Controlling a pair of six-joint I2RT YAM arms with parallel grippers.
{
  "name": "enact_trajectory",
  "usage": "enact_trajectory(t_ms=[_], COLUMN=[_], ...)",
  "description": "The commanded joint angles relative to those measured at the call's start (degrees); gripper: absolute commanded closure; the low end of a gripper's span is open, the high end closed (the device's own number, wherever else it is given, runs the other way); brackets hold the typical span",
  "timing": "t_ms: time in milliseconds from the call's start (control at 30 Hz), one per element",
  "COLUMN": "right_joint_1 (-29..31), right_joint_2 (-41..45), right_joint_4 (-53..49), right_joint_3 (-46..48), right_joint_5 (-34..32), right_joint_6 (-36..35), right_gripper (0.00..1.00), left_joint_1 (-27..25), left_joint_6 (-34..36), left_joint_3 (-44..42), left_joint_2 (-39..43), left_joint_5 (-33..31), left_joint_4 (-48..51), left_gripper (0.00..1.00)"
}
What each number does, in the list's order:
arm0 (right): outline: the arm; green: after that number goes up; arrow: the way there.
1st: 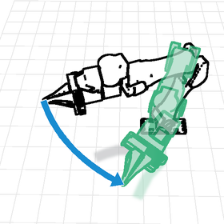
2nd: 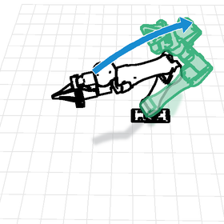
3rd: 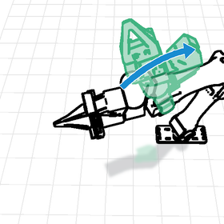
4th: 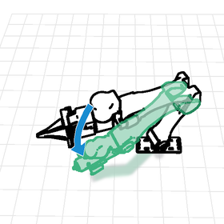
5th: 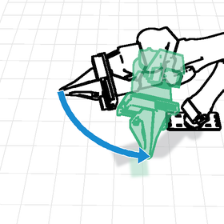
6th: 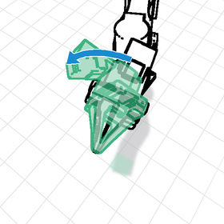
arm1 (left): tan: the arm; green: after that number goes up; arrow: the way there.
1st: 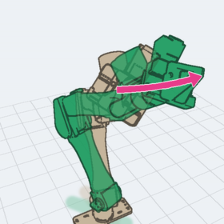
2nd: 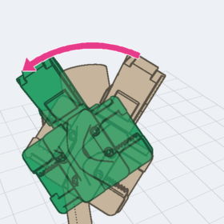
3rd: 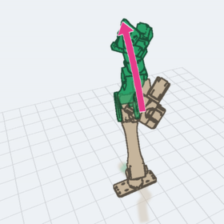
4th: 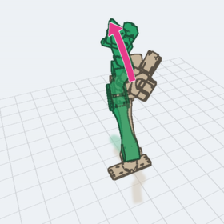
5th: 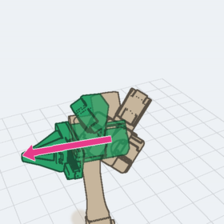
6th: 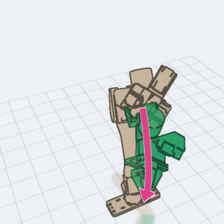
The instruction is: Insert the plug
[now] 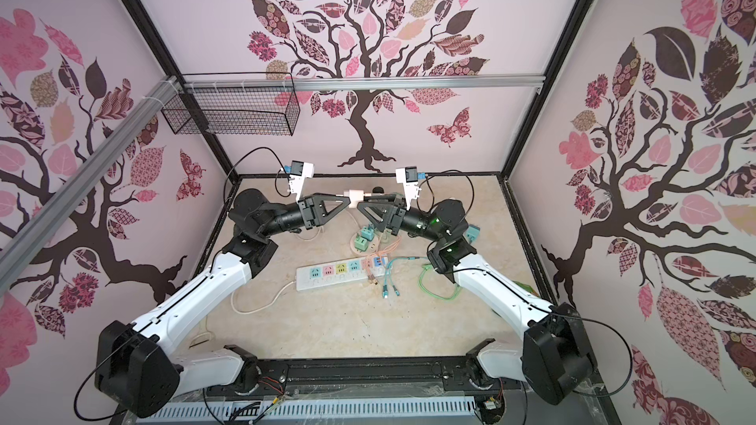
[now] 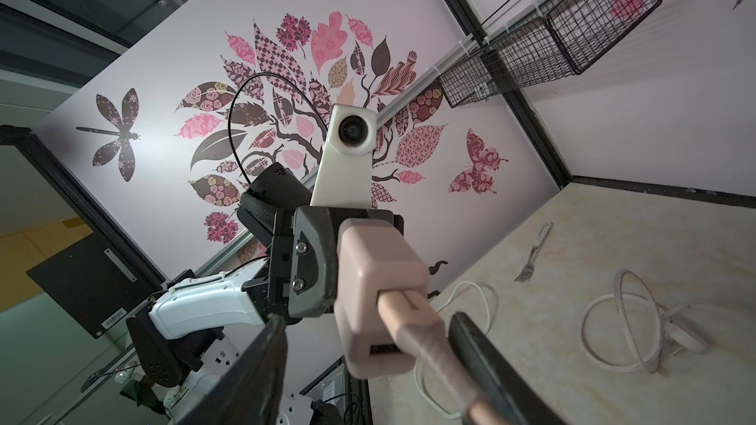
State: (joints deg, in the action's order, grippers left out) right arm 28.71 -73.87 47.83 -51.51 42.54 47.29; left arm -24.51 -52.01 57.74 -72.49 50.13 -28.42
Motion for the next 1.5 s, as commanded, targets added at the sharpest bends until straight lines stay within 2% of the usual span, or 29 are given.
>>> enact_trajectory(t_ms=[0,467,733,1167,1300,1467], right_joint_1=[0.28,1.46,2.27,2.36,2.32,2.38], right_joint_2=[-1.64,-2.55,-2.86,-0.99,0.1,3.9], right_joint_4=[3.25,9.49,9.41,7.38,4.3,-12.91], right_joint_3=[-2.96,-2.98,-3.59,-4.39,-4.64,-7.88], right_joint_5=[-0.12,0.6,2.17,2.02,1.34,0.56], right_joint_6=[1.09,4.89,4.77,3.34,1.44,-9.63], right_gripper=[0.4,0.51,0.53,0.68,0.77,0.78], left_joint_1=[-0.34,-1.92,-2.18,-2.79,-2.75,-2.73], left_joint_6=[1.13,-2.2,-2.47,-2.61,-1.98,6.19], left_joint_3=[-1.72,-3.9,-3.94,-3.75,-2.34,-1.3], left_joint_2=[1.98,1.05,0.44,0.24,0.31,4.62], left_joint_5=[0.86,-0.97,-1.62,-1.4,0.3,-2.81], left_joint_4=[-3.13,-9.53,-10.68,-10.47,-7.57,5.05], left_gripper=[1.0,1.0,1.0,1.0,0.79,0.56])
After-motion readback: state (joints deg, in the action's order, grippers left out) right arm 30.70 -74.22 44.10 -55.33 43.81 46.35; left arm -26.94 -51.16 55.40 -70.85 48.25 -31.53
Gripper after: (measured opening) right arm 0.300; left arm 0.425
